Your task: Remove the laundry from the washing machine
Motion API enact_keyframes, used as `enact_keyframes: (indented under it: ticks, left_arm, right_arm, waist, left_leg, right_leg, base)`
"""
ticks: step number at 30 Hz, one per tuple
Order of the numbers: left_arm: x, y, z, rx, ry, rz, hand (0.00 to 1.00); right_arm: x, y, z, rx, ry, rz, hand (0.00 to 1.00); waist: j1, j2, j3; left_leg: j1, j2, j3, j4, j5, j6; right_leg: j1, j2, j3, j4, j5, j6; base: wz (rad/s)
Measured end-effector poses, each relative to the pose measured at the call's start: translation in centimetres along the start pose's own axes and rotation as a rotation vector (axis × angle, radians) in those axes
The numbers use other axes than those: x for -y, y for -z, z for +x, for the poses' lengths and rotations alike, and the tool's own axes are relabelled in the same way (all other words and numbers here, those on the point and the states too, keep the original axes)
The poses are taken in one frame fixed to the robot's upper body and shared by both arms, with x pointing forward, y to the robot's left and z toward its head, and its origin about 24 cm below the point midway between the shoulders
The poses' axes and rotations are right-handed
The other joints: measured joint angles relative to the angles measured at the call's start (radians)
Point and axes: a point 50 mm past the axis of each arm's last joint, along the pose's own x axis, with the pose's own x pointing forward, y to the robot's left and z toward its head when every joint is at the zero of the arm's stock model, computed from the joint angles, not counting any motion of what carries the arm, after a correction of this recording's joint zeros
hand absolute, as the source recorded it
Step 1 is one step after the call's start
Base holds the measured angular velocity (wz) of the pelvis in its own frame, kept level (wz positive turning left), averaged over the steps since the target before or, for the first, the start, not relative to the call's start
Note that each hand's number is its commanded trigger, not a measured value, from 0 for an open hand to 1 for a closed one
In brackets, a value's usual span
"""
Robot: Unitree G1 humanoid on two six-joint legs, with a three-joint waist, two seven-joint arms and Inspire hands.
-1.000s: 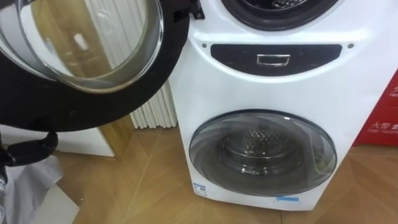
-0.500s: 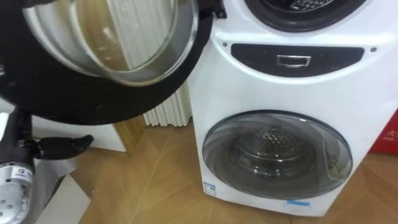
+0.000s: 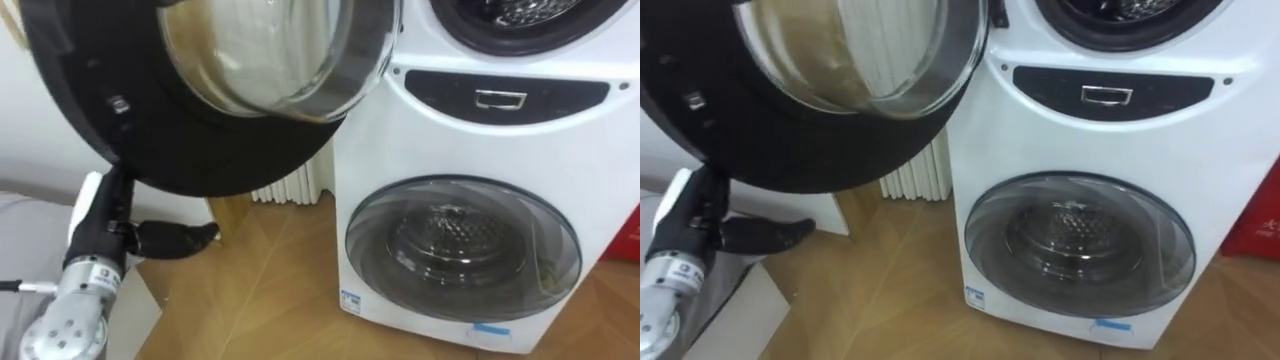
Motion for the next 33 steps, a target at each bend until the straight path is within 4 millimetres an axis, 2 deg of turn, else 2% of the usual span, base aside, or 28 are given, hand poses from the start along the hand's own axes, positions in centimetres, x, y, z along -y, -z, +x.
enact_keyframes:
  ticks: [3, 7, 11, 13, 14, 15, 19, 22, 25, 27, 31, 33]
  left_arm:
    - [1.6, 0.0, -0.8, 0.007, 0.110, -0.012, 0.00]
    - [4.3, 0.4, -1.5, -0.009, 0.305, -0.006, 0.00]
    - [6.8, -0.6, -2.4, 0.043, 0.507, -0.008, 0.00]
    - [7.6, -0.8, -2.7, 0.057, 0.567, -0.018, 0.00]
    - [8.2, -0.9, -2.9, 0.071, 0.605, -0.020, 0.00]
    - [8.7, -1.0, -3.2, 0.084, 0.645, -0.022, 0.00]
    - [10.2, -1.6, -4.1, 0.145, 0.772, -0.024, 0.00]
    - [11.3, -1.6, -4.8, 0.158, 0.877, -0.022, 0.00]
    - [12.3, -1.6, -5.5, 0.160, 0.952, -0.026, 0.00]
    - [13.3, -1.7, -6.0, 0.162, 1.001, -0.045, 0.00]
    - [14.8, -1.9, -6.7, 0.168, 1.057, -0.091, 0.00]
    - [15.3, -1.5, -6.8, 0.145, 1.065, -0.109, 0.00]
  right_arm:
    - [-0.2, 0.1, 0.0, -0.020, -0.008, 0.008, 0.00]
    - [-0.2, -0.3, 0.1, -0.012, -0.011, 0.014, 0.00]
    - [0.0, -0.8, 0.2, 0.006, -0.003, 0.025, 0.00]
    - [0.0, -0.8, 0.2, 0.006, -0.006, 0.038, 0.00]
    - [-0.2, -0.7, 0.2, 0.004, -0.011, 0.048, 0.00]
    - [-0.4, -0.7, 0.2, 0.001, -0.018, 0.050, 0.00]
    - [-0.8, -0.9, 0.3, 0.007, -0.027, 0.049, 0.00]
    - [-1.0, -1.1, 0.3, 0.018, -0.032, 0.046, 0.00]
    - [-1.1, -1.2, 0.3, 0.021, -0.034, 0.044, 0.00]
    - [-1.4, -1.4, 0.3, 0.029, -0.039, 0.042, 0.00]
    - [-1.6, -1.8, 0.4, 0.041, -0.041, 0.060, 0.00]
    - [-2.0, -2.7, 0.6, 0.065, -0.054, 0.065, 0.00]
  waist:
    - [-0.001, -0.007, -0.0037]
    - [-0.005, -0.011, -0.0040]
    - [-0.053, -0.019, -0.0050]
    - [-0.063, -0.023, -0.0027]
    - [-0.062, -0.026, -0.0014]
    - [-0.060, -0.034, -0.0006]
    - [-0.076, -0.035, -0.0029]
    - [-0.083, -0.038, -0.0015]
    - [-0.083, -0.040, 0.0001]
    - [-0.084, -0.044, 0.0036]
    - [-0.084, -0.051, 0.0093]
    - [-0.086, -0.057, 0.0130]
  left_leg:
    - [0.015, 0.009, 0.042, -0.033, 0.021, -0.007]
    - [0.022, 0.008, 0.047, -0.048, 0.029, -0.018]
    - [0.025, 0.007, 0.047, -0.059, 0.036, -0.029]
    - [0.031, 0.007, 0.048, -0.059, 0.037, -0.031]
    - [0.040, 0.006, 0.049, -0.062, 0.037, -0.031]
    - [0.047, 0.007, 0.049, -0.065, 0.037, -0.030]
    - [0.057, 0.016, 0.054, -0.068, 0.034, -0.025]
    - [0.067, 0.021, 0.063, -0.083, 0.034, -0.025]
    - [0.078, 0.034, 0.071, -0.094, 0.028, -0.035]
    - [0.088, 0.039, 0.072, -0.099, 0.022, -0.046]
    - [0.097, 0.046, 0.076, -0.098, 0.002, -0.058]
    - [0.096, 0.052, 0.081, -0.097, -0.005, -0.066]
  right_leg:
    - [-0.005, -0.009, 0.001, 0.000, 0.003, 0.001]
    - [-0.011, -0.017, -0.001, 0.000, 0.007, -0.004]
    - [-0.017, -0.018, 0.004, -0.004, 0.015, -0.015]
    - [-0.016, -0.016, 0.016, -0.004, 0.023, -0.009]
    - [-0.016, -0.015, 0.030, -0.003, 0.031, 0.002]
    - [-0.016, -0.014, 0.033, -0.003, 0.032, 0.003]
    - [-0.016, -0.006, 0.036, -0.003, 0.031, 0.001]
    - [-0.016, 0.008, 0.043, -0.003, 0.025, -0.007]
    - [-0.014, 0.019, 0.052, -0.004, 0.014, -0.023]
    - [-0.007, 0.025, 0.055, -0.004, 0.007, -0.040]
    - [0.003, 0.032, 0.058, -0.004, -0.006, -0.053]
    - [0.005, 0.037, 0.057, -0.005, -0.011, -0.061]
  base:
    - [0.00]
    - [-0.18]
    - [-0.14]
    - [-0.20]
    - [-0.33]
    - [-0.34]
    - [-0.13]
    - [-0.09]
    - [-0.11]
    - [-0.02]
    - [-0.01]
    - [-0.04]
